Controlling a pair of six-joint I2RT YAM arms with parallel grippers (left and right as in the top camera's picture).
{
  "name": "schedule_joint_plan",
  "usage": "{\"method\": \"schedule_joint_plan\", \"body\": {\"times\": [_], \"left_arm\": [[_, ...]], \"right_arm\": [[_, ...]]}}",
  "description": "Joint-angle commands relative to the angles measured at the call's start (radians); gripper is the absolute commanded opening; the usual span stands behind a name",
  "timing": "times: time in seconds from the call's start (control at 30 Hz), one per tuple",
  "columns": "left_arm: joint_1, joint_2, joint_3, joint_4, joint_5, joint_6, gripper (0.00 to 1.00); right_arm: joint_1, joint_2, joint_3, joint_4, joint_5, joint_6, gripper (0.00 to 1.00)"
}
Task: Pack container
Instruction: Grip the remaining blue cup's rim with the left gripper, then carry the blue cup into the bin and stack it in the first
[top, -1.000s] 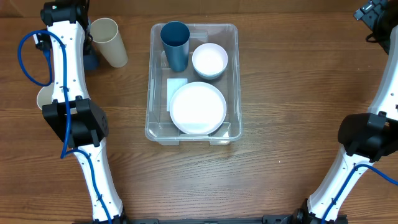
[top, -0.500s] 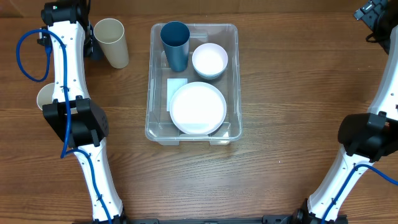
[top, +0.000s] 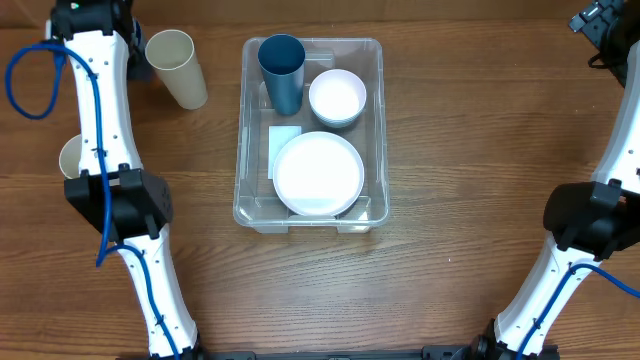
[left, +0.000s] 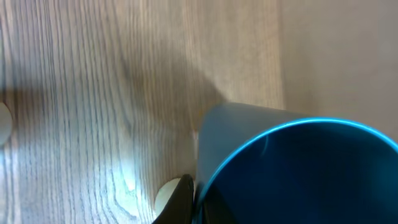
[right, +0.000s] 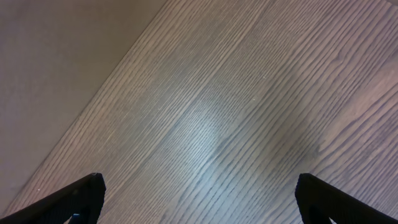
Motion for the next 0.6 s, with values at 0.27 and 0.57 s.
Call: {"method": "schedule_joint_plan", "body": {"times": [0.27, 0.57], "left_arm": [[-0.02, -0.337, 0.049, -0.043, -0.043, 0.251, 0.04], [-0.353, -0.425, 0.049, 0.105, 0.294, 1.077, 0.04]], "right_arm": [[0.001, -0.047, 0.032, 0.005, 0.007, 0.005, 1.0], [0.001, -0.047, 0.032, 0.005, 0.007, 0.005, 1.0]]}}
